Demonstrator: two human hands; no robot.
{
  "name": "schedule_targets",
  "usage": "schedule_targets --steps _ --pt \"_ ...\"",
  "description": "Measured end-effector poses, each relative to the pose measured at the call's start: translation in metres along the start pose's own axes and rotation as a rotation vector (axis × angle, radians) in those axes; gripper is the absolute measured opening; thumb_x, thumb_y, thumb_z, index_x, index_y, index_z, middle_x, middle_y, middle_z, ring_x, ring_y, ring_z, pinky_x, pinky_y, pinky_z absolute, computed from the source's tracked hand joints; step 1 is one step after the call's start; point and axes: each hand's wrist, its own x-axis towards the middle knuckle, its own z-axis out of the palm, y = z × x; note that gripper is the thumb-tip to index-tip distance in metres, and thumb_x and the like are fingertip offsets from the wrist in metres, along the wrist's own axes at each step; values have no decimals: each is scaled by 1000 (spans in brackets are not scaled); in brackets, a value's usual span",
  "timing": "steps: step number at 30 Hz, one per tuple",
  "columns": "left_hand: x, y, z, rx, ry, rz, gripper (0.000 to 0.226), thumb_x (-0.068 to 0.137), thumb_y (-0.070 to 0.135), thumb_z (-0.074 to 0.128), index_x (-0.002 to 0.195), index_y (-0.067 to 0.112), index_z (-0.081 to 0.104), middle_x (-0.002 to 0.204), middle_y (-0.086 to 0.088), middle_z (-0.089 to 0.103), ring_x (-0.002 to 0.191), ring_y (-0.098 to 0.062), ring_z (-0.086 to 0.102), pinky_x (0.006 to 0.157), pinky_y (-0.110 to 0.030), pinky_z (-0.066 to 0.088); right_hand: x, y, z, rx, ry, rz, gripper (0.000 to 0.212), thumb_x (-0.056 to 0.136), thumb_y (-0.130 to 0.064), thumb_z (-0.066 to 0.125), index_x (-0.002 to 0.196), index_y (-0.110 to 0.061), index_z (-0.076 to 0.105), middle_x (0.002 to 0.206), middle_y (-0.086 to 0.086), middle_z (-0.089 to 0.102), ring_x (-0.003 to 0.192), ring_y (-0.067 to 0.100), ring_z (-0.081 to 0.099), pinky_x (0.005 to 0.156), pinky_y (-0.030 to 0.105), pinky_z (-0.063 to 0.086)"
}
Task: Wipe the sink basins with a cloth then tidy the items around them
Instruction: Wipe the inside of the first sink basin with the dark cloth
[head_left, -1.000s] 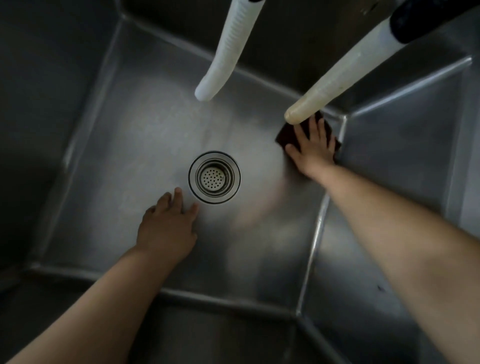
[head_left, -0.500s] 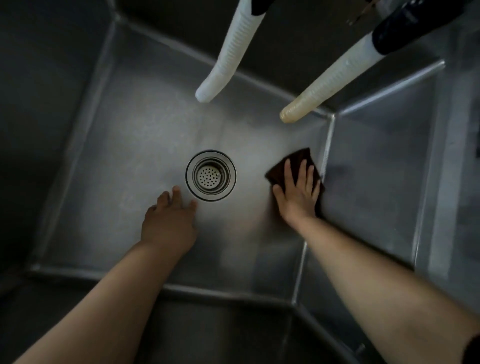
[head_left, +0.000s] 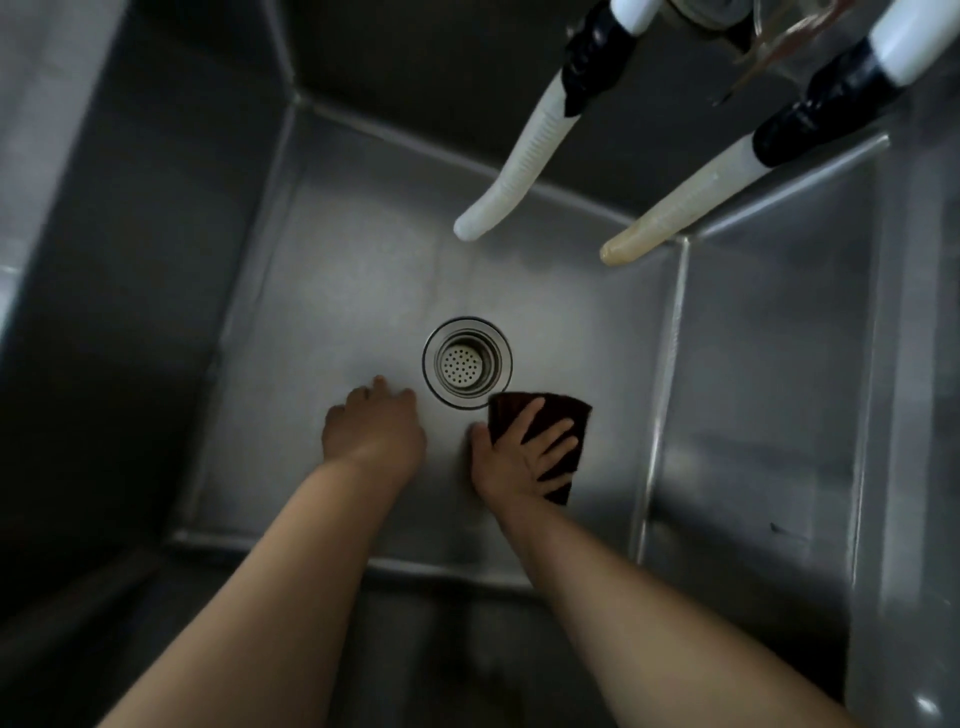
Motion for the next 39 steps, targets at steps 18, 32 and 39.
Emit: schedule_targets --steps 18,32,39 --pt "33 0 3 446 87 383 61 98 18 31 151 7 1 159 -11 -6 145 -26 6 115 -44 17 74 -13 -44 -760 169 -1242 51 87 -36 35 123 -10 60 125 8 62 121 24 54 112 45 16" --pt "49 8 3 473 124 379 58 99 19 27 151 7 5 159 -4 -4 137 -25 20 102 -37 28 61 -36 -36 -743 164 -1086 51 88 -38 31 112 -7 65 97 4 70 100 22 60 111 35 7" --pt "49 10 8 477 150 364 59 98 18 29 151 7 5 159 -6 -2 136 -28 20 103 -39 27 70 -41 -40 -544 116 -1051 35 91 -20 46 126 -16 53 110 7 61 118 18 46 109 23 -8"
